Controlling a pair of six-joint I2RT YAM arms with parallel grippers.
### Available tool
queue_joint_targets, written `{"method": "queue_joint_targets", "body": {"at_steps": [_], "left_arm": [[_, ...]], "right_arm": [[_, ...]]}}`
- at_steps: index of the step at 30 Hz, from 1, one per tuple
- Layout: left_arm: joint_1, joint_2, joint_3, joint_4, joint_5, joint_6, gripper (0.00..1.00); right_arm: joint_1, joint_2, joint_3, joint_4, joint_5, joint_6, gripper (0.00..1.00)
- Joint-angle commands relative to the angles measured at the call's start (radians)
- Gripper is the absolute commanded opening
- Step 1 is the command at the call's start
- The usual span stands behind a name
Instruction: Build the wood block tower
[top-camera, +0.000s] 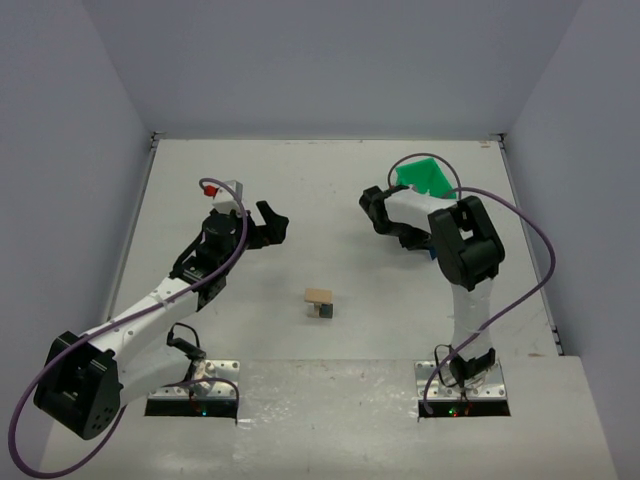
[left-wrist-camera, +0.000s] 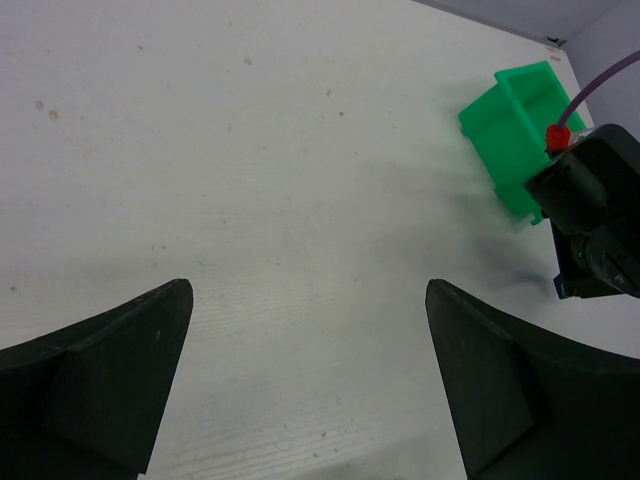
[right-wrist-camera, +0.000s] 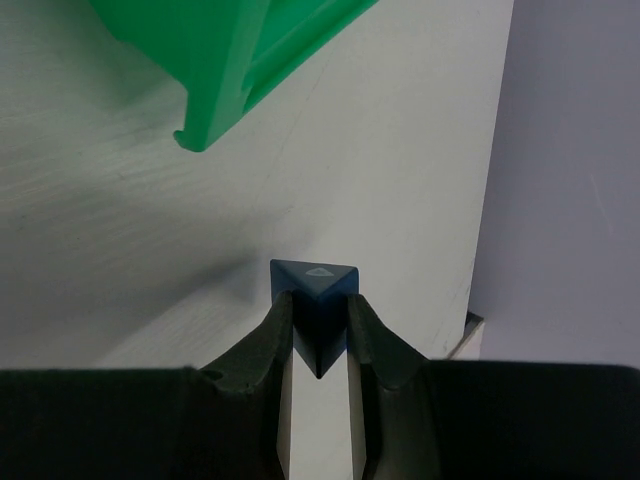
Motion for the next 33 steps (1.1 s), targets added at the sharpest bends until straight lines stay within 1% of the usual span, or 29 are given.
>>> {"method": "queue_joint_targets", "body": {"at_steps": [1, 5, 8, 12, 22, 25, 27, 28, 29, 30, 31, 32, 33], "left_arm": [[-0.001, -0.007, 0.039, 0.038, -0.007, 0.010, 1.00], [-0.002, -0.004, 0.041, 0.036, -0.010, 0.010, 1.00], [-0.002, -0.004, 0.041, 0.036, -0.009, 0.009, 1.00], [-0.002, -0.009, 0.041, 0.035, -0.009, 0.007, 1.00], [-0.002, -0.006, 0.038, 0.038, -0.001, 0.007, 1.00], [-0.002, -0.007, 0.038, 0.039, 0.000, 0.007, 1.00], [-0.002, -0.008, 0.039, 0.038, 0.001, 0.007, 1.00], [-0.002, -0.009, 0.038, 0.039, 0.002, 0.006, 1.00], [-0.002, -0.010, 0.036, 0.039, 0.002, 0.007, 1.00], [-0.002, -0.011, 0.036, 0.039, 0.001, 0.007, 1.00], [-0.002, -0.012, 0.037, 0.036, 0.002, 0.008, 1.00], [-0.002, -0.014, 0.037, 0.036, 0.001, 0.009, 1.00], [-0.002, -0.016, 0.039, 0.032, -0.002, 0.010, 1.00]], "right_arm": [[0.022, 0.026, 0.049, -0.042, 0.054, 0.035, 0.06], [0.043, 0.039, 0.045, 0.014, 0.005, -0.002, 0.17], [0.052, 0.060, 0.060, 0.011, -0.001, -0.002, 0.21], [0.070, 0.112, 0.110, -0.009, -0.012, 0.004, 0.28], [0.123, 0.122, 0.138, -0.008, -0.046, 0.032, 0.38], [0.134, 0.106, 0.132, 0.013, -0.070, 0.022, 0.43], [0.138, 0.072, 0.113, 0.049, -0.100, -0.003, 0.49], [0.137, 0.039, 0.088, 0.092, -0.130, -0.036, 0.58], [0.136, -0.017, 0.052, 0.151, -0.171, -0.080, 0.75], [0.136, -0.040, 0.025, 0.193, -0.213, -0.111, 0.82], [0.134, -0.107, -0.011, 0.255, -0.282, -0.162, 0.99], [0.133, -0.157, -0.078, 0.364, -0.332, -0.244, 0.99], [0.131, -0.239, -0.153, 0.485, -0.410, -0.299, 0.99]]}}
